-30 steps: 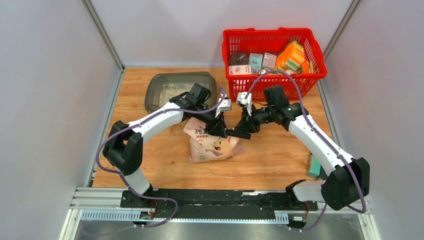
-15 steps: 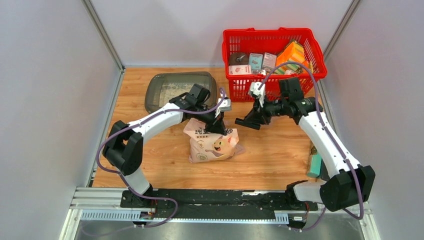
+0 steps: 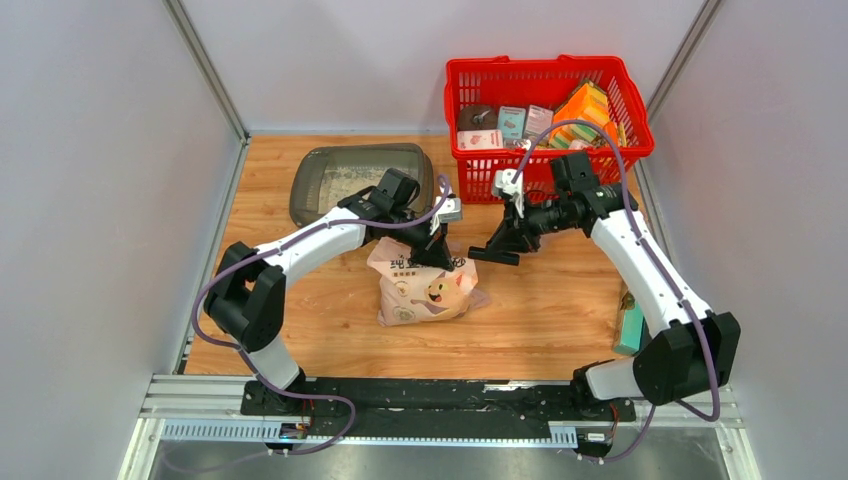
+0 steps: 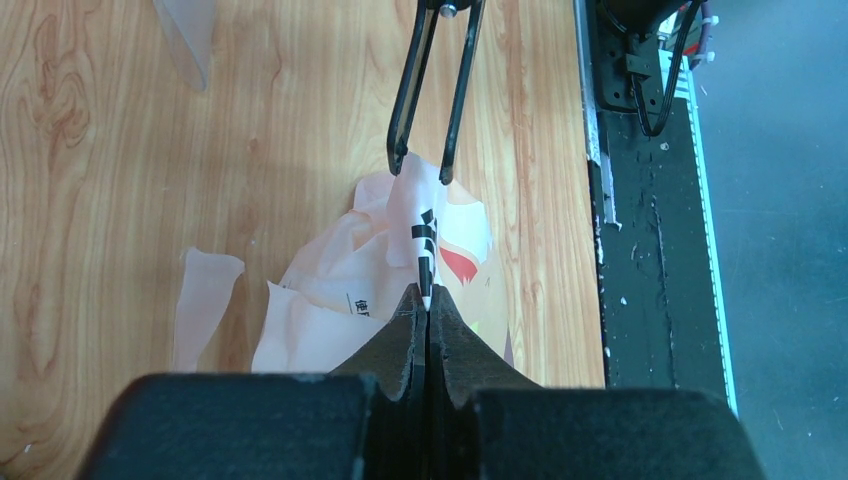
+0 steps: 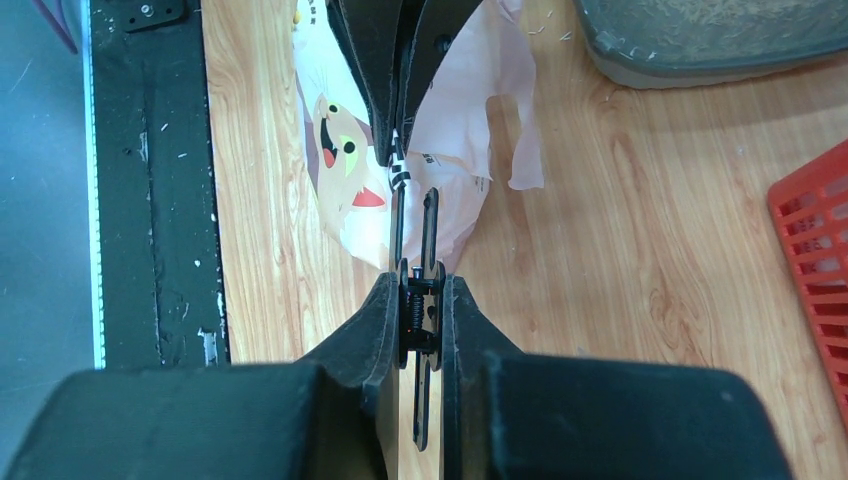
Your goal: Fill the litter box with clean litter
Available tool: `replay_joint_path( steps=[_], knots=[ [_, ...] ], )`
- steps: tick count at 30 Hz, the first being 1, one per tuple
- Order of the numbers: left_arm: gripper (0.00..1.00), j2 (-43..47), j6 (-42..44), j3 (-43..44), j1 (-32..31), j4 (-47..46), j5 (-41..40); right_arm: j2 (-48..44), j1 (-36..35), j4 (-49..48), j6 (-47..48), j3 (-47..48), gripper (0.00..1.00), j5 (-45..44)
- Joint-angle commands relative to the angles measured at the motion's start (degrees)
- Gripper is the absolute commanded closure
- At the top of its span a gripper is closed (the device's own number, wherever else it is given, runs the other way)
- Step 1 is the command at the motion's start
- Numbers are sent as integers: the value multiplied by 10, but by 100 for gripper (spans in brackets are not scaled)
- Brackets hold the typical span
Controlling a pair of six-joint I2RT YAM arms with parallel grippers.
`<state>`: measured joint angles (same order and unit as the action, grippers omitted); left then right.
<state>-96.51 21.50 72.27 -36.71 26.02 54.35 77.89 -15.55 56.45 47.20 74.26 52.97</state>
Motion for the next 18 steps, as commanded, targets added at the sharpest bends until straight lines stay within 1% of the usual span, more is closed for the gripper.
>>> replay_joint_path(
  steps=[1,7,12,13,15,16,18],
  knots=[
    [100,22,3,-2,-3,-25,16,13,-2,31,42,31,100,25],
    [100,20,1,0,-3,-24,18,25,-3,16,44,27,100,19],
    [100,19,2,2,-4,-24,20,38,-22,21,60,26,100,17],
    [98,19,2,2,-4,-22,22,39,-26,22,65,26,100,16],
    [86,18,3,4,-4,-19,22,41,-39,17,62,20,100,16],
    [76,19,4,5,-4,-19,18,42,-42,12,57,19,100,16],
    [71,22,11,5,-4,-9,17,43,-49,7,56,15,100,14]
  ],
)
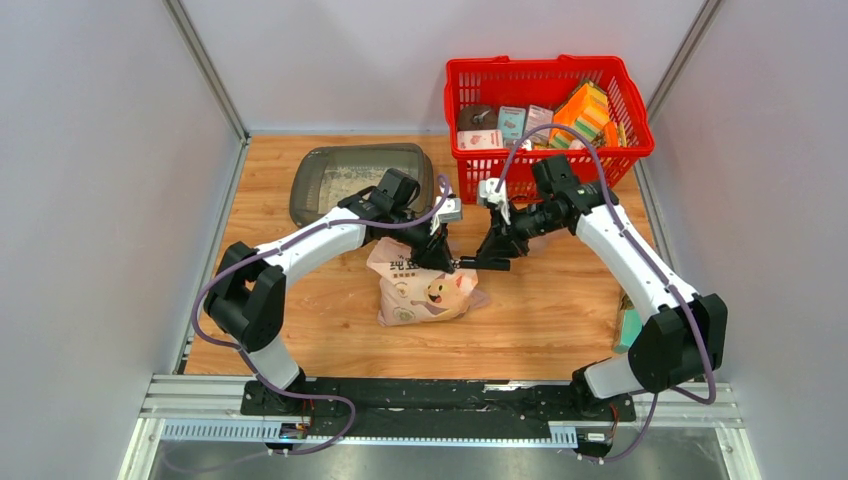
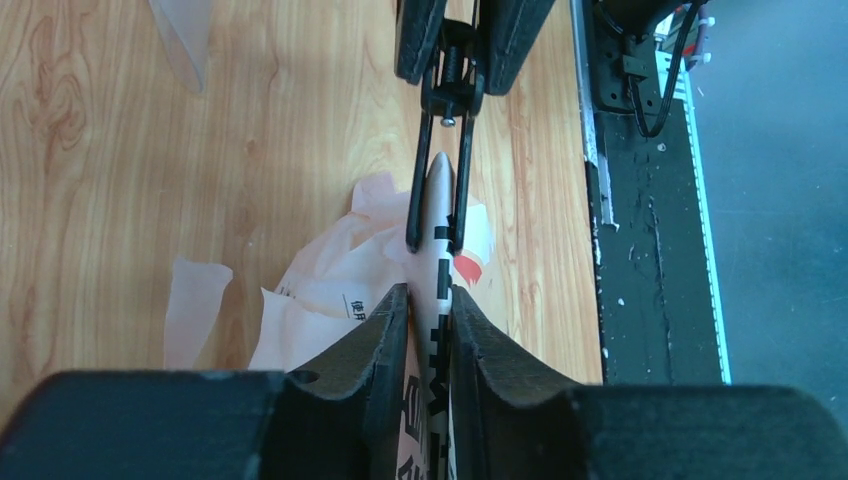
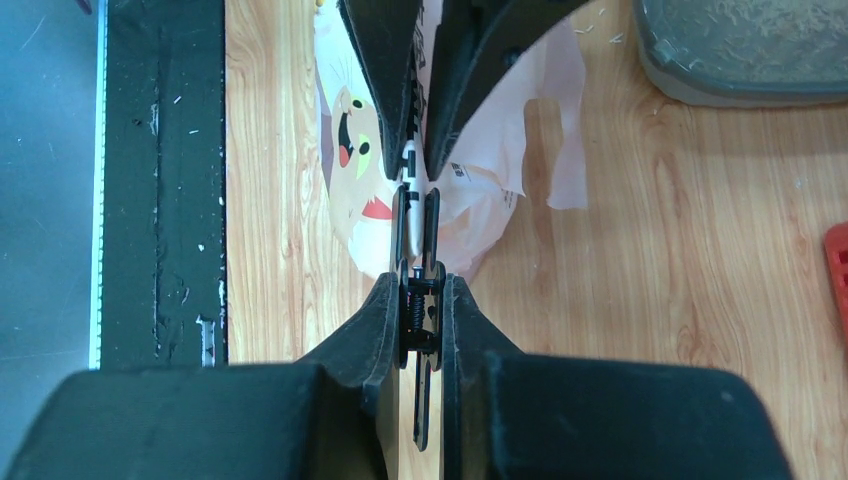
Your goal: Fill the litter box with clean litter
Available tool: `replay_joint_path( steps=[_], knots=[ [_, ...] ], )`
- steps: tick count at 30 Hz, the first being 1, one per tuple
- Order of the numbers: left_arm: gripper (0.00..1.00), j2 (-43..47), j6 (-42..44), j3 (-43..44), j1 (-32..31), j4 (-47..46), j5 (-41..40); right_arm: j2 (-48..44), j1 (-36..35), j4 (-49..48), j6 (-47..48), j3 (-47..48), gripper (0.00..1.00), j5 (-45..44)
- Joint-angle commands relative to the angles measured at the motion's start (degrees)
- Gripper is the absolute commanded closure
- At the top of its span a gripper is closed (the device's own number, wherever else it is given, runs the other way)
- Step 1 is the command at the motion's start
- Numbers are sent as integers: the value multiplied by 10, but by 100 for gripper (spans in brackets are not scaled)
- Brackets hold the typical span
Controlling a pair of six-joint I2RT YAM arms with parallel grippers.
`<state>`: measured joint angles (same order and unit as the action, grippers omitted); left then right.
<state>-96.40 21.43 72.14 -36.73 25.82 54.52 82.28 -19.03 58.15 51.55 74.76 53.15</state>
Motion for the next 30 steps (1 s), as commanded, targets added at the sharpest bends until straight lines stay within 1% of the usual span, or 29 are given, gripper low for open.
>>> replay_joint_path(
  steps=[1,5,6,8,9,12,14,18,19,21,22,24,26,30],
  knots=[
    [68,24,16,7,-3,2,13,0,-17,-12,13,11,100,12],
    [62,67,47,-8,23,54,13,-1,-27,-9,19,16,100,4],
    [62,77,76,-14,42,86,15,1,-26,-8,20,17,100,3],
    [61,98,115,-17,58,137,16,1,-28,-7,22,18,100,0],
    [61,103,158,-17,73,192,18,1,-28,-6,23,18,100,-1],
    [61,108,213,-23,87,268,25,1,-29,-7,24,17,100,-1],
    [62,108,233,-31,90,287,24,2,-31,-9,23,16,100,-1],
    [69,104,240,-42,90,283,26,4,-40,-9,23,19,100,0],
    [75,98,240,-41,90,283,28,5,-43,-8,22,19,100,1],
    [82,94,237,-38,90,279,29,9,-46,-10,21,21,100,2],
    [90,92,236,-36,90,276,31,10,-51,-10,19,22,100,1],
    [97,92,223,-34,90,260,34,13,-56,-15,16,24,100,2],
    [100,96,207,-36,90,240,37,17,-63,-17,12,26,100,2],
    [100,104,172,-41,90,205,25,25,-70,-22,-2,37,100,9]
  ],
)
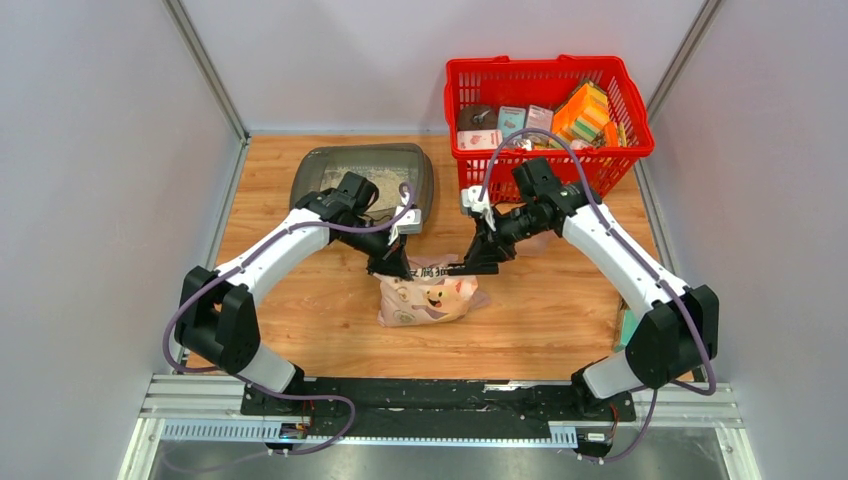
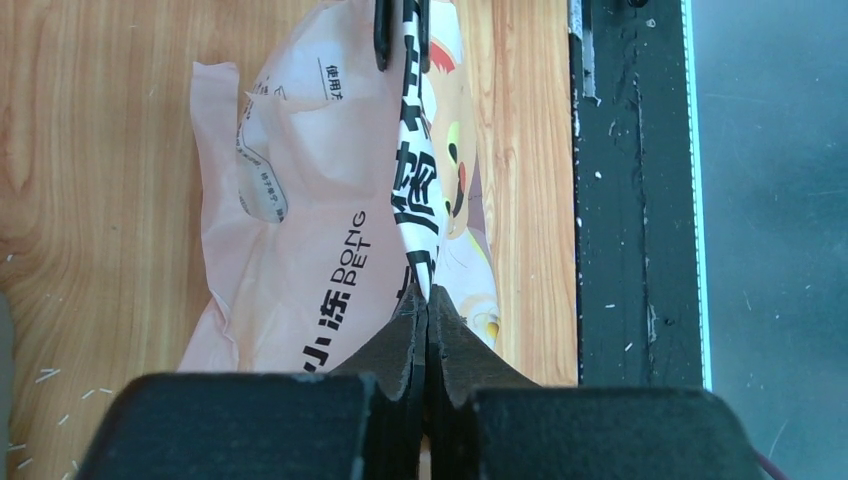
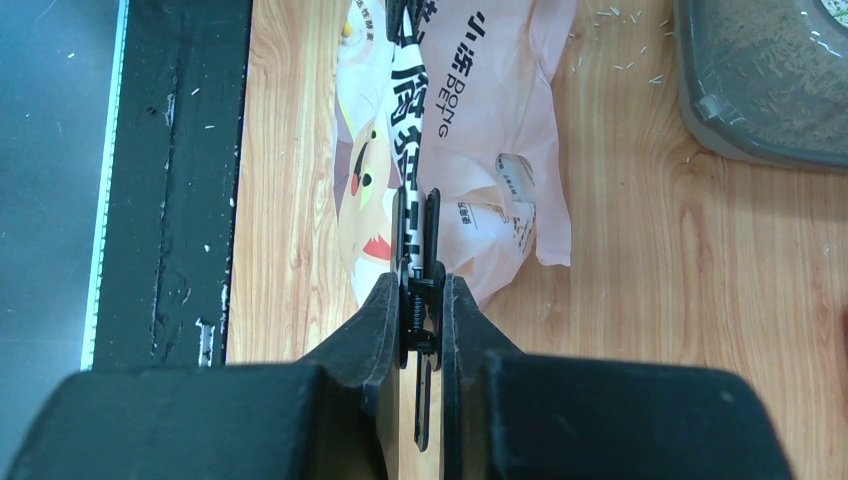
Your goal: Fill the litter box with clean litter
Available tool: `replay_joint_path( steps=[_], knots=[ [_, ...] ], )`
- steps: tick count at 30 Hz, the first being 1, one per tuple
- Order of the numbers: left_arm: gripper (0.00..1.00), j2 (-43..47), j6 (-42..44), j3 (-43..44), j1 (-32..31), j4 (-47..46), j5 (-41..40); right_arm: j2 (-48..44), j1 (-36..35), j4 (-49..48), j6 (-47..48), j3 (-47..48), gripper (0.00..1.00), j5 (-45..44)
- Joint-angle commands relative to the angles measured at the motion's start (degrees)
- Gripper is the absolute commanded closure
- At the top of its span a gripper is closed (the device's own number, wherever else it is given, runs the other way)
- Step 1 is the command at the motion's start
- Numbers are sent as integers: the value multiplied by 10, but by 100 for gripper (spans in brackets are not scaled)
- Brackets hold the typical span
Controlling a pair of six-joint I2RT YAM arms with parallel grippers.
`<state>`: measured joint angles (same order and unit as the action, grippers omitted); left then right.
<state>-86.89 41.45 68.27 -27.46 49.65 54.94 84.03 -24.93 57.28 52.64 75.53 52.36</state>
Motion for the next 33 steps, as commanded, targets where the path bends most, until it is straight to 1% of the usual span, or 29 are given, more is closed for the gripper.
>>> replay_joint_path(
  steps=[1,8,13,18,24,26,27,29,30,33],
  knots=[
    [100,11,-30,-6,-3,-36,19,7,-13,-15,-16,30,100,16],
    [98,30,-83,-20,-3,-99,23,17,-36,-32,-33,23,100,-4],
    [98,38,-88,-22,-3,-104,23,25,-58,-53,-56,28,100,-31],
    [98,48,-95,-27,-3,-119,22,38,-69,-62,-66,35,100,-32],
    [97,51,-105,-28,-3,-129,25,48,-74,-103,-120,25,100,-9],
    [92,53,-101,-27,-3,-123,23,48,-74,-122,-135,20,100,-8],
    [83,57,-96,-27,-3,-117,18,48,-74,-127,-141,16,100,-8],
    [75,64,-74,-24,-1,-89,11,47,-73,-142,-148,9,100,-7],
    [69,71,-67,-23,0,-78,1,47,-74,-145,-153,9,100,-8],
    [65,87,-31,-29,12,-38,-18,47,-74,-146,-154,8,100,-8]
  ],
)
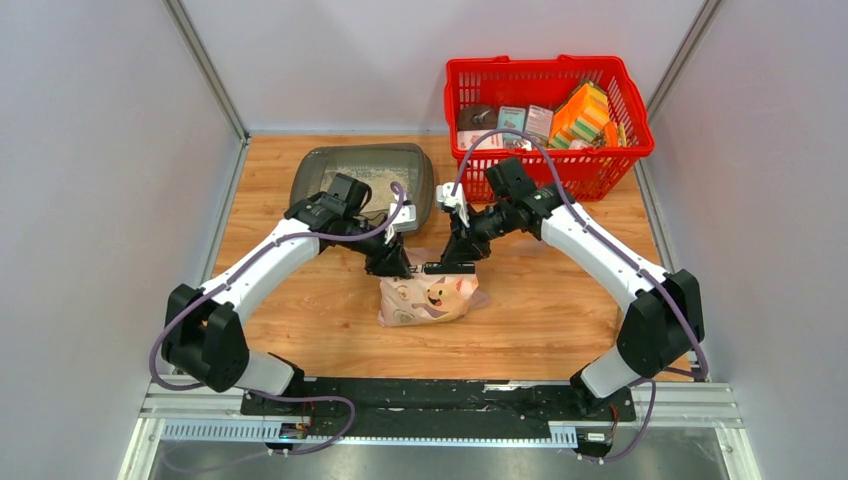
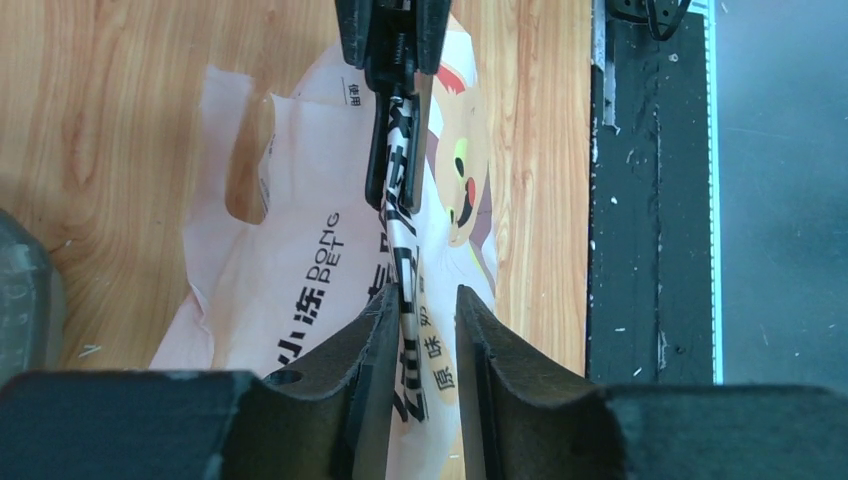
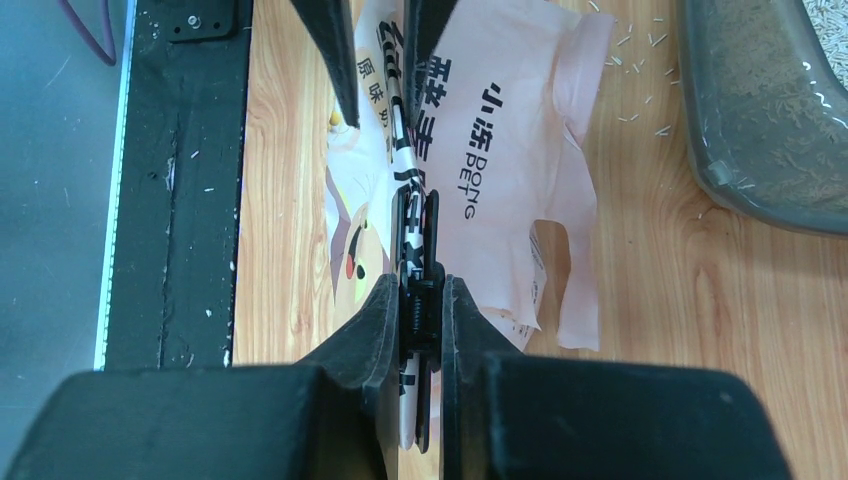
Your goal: Fill the litter box with clean litter
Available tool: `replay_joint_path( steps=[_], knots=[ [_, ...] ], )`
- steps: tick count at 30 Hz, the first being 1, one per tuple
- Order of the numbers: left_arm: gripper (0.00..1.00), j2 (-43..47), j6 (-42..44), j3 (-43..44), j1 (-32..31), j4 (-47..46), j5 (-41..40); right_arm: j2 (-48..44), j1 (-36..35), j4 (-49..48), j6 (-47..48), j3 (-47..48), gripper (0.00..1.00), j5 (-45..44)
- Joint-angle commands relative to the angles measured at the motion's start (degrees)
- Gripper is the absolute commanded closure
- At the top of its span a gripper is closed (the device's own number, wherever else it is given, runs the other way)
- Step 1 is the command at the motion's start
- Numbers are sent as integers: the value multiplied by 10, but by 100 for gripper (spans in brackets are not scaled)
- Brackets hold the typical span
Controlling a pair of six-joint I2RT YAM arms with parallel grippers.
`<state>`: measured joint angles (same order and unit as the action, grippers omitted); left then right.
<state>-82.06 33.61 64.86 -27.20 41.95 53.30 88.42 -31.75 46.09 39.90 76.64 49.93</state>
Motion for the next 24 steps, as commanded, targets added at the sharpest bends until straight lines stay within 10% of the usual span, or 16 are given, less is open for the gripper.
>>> replay_joint_path(
  steps=[1,8,17,24],
  knots=[
    [64,43,58,1,13,57,-8,3,-6,-34,-26,-4,100,17],
    [64,38,86,-18,39,95,-16,12,-6,-59,-50,-14,100,32],
    [100,24,53,-20,39,54,20,12,-6,-70,-59,-25,100,38],
    [100,32,49,-18,39,49,21,5,-6,-73,-60,-40,100,26]
  ],
)
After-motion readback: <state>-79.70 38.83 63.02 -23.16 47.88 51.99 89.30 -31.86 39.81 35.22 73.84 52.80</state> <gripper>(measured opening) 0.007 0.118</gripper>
